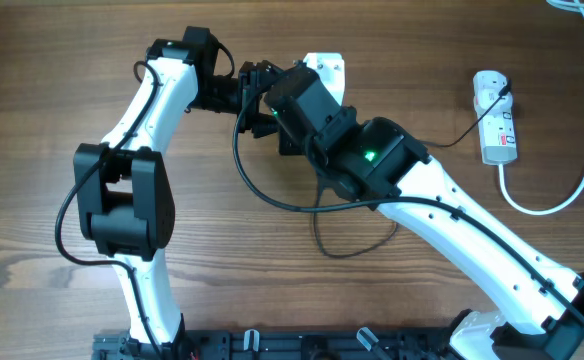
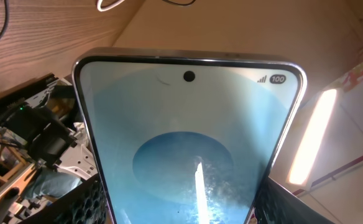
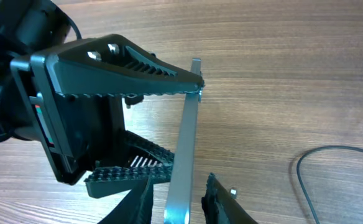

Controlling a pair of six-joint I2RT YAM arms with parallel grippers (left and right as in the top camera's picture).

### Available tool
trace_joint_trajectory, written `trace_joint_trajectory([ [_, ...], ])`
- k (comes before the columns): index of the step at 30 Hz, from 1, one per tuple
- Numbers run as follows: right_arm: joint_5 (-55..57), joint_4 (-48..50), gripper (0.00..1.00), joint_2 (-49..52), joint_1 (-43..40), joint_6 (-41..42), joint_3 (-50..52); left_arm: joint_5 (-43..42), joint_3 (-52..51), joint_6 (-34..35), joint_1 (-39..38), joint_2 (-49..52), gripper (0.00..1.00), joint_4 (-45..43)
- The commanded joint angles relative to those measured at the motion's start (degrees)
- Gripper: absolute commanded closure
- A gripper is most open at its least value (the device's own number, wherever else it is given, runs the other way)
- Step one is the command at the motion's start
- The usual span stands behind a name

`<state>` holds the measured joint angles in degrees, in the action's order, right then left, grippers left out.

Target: Plug charger to phone and switch on socket

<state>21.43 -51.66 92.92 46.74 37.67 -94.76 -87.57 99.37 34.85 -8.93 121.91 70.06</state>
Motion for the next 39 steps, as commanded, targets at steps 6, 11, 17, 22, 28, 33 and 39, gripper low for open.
trace_joint_trajectory([
  [6, -0.48, 0.55, 0.74, 0.11, 0.33, -0.22, -1.25, -2.78, 0.07, 0.37, 0.31, -2.51, 0.31, 1.62],
  [11, -0.44, 0.79, 0.74, 0.42, 0.33, -0.2, -1.25, -2.8, 0.09, 0.37, 0.15, -2.51, 0.31, 1.62],
  [17, -0.48, 0.87, 0.8, 0.42, 0.33, -0.22, -1.25, -2.78, 0.07, 0.37, 0.15, -2.51, 0.31, 1.64],
  [22, -0.48, 0.87, 0.84, 0.42, 0.33, -0.2, -1.25, -2.78, 0.07, 0.37, 0.15, -2.51, 0.31, 1.64],
  [28, -0.5, 0.79, 0.94, 0.42, 0.33, -0.2, -1.25, -2.78, 0.07, 0.37, 0.15, -2.51, 0.31, 1.6],
  [33, -0.5, 0.9, 0.95, 0.42, 0.33, 3.61, -1.25, -2.75, 0.07, 0.35, 0.15, -2.51, 0.23, 1.53],
  [39, 0.24, 2.1, 0.95, -0.09, -0.72, 21.22, -1.25, -0.85, 0.07, 0.33, 0.15, -2.51, 0.0, -0.42],
])
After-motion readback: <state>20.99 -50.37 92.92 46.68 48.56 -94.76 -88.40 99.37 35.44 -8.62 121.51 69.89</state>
